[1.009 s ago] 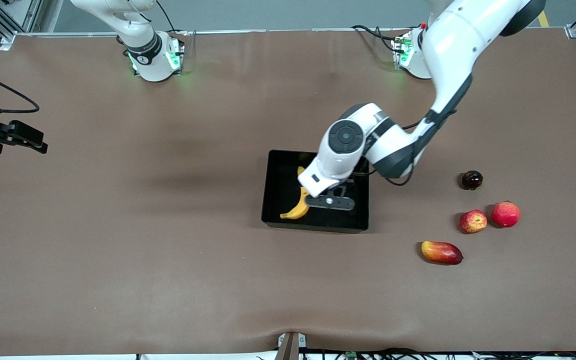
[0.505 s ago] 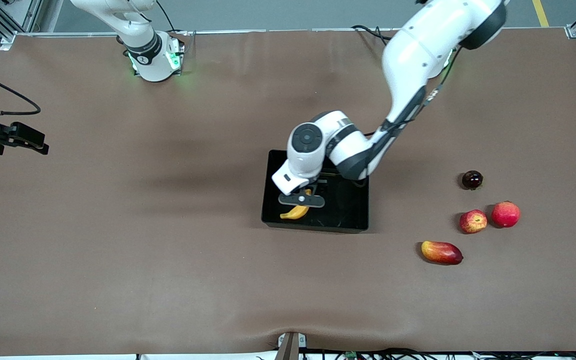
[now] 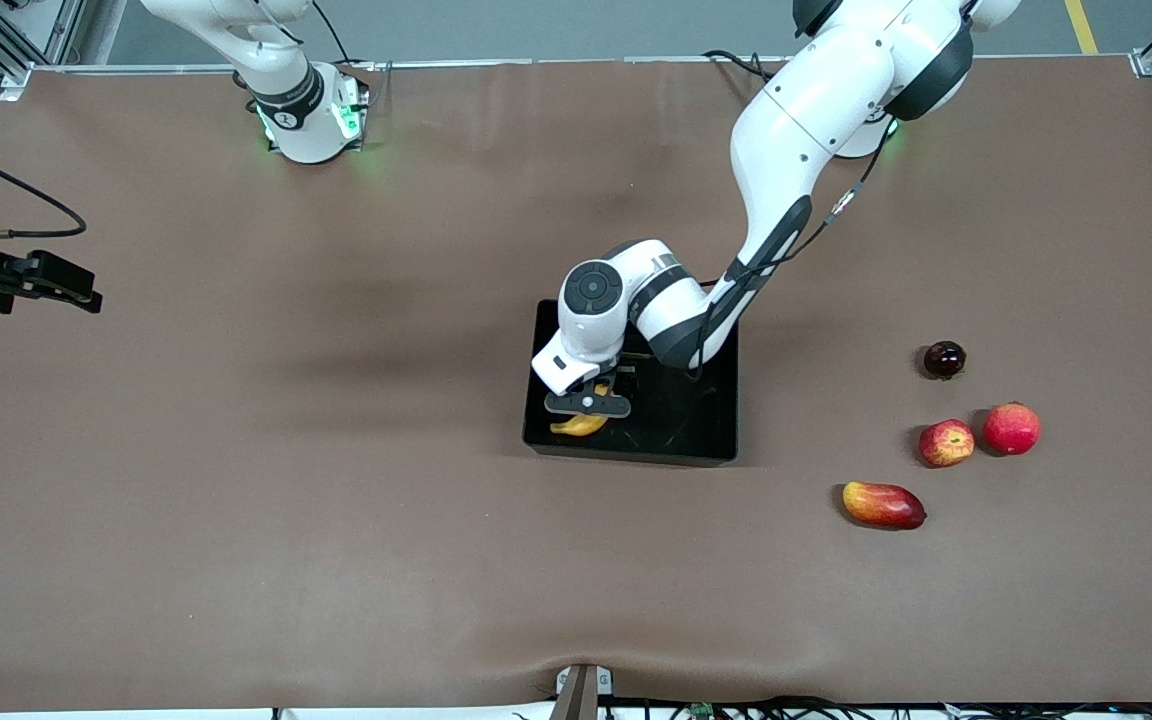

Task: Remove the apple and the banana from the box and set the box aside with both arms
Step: 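Reach the left gripper into the tray and grasp the yellow banana, then carry the banana out while the right gripper reaches the tray rim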

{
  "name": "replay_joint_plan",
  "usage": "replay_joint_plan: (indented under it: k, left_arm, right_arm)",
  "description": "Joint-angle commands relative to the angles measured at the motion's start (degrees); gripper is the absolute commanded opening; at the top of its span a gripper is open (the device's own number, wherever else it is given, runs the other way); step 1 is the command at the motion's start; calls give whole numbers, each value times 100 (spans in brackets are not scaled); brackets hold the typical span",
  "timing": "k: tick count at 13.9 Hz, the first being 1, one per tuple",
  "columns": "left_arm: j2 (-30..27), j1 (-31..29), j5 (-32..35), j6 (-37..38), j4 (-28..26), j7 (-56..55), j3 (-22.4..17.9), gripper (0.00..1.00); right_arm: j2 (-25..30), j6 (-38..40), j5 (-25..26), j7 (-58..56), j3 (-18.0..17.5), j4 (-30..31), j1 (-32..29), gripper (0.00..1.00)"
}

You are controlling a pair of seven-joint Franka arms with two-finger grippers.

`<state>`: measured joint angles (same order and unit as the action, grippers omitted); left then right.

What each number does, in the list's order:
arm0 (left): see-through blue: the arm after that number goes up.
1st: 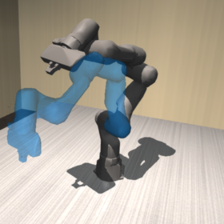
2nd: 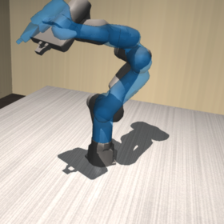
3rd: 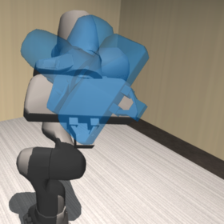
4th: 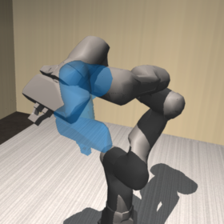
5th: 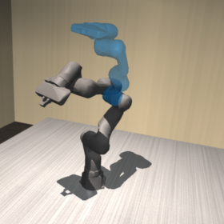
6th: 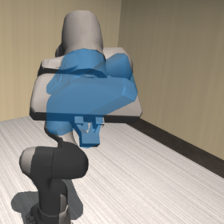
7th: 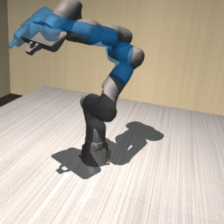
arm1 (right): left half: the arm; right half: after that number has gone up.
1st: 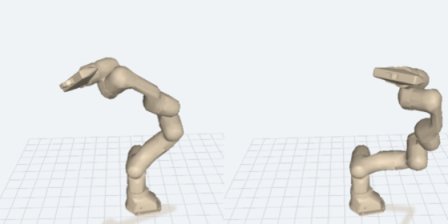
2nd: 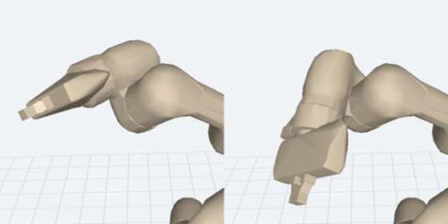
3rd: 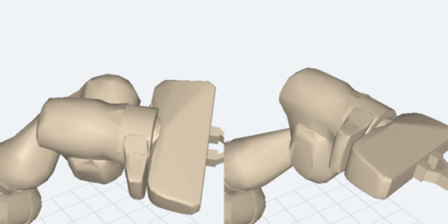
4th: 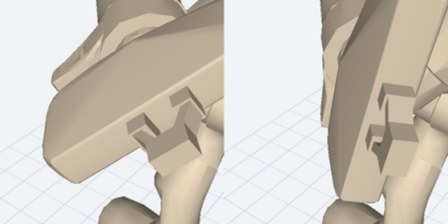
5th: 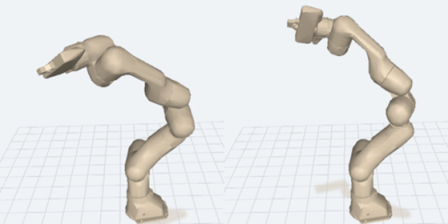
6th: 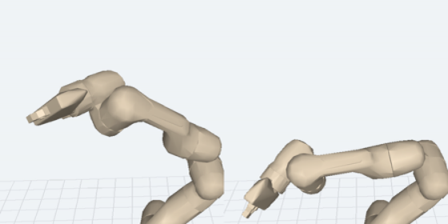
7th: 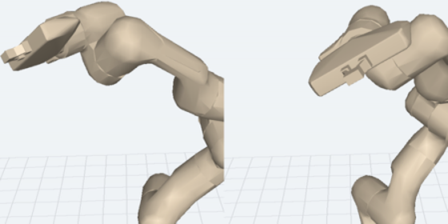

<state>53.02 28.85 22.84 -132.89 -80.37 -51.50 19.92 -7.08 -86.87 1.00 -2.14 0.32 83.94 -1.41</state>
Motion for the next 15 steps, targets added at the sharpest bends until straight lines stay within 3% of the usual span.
replay_joint_plan:
  k: [1, 4, 8, 12, 15]
  left_arm:
    - [-2, 25, 97, -44, 144, -141, 3, 0]
    - [-387, 7, 168, 157, 135, -97, 12, 0]
    - [-1222, -133, 80, 1220, 135, 297, 82, 0]
    - [-1960, -711, -394, 1905, 109, 1105, 74, 0]
    - [-2216, -1519, -439, 2311, 100, 2079, 74, 0]
  right_arm:
    - [-57, 30, 67, -67, -58, -36, 9, 100]
    - [-512, 30, 67, -76, -76, -27, 184, 100]
    - [-584, 83, -230, 55, -93, 34, 727, 100]
    - [-830, -153, -1074, 1617, -85, 34, 1457, 100]
    - [-1207, -846, -1137, 1996, -85, 60, 2081, 100]
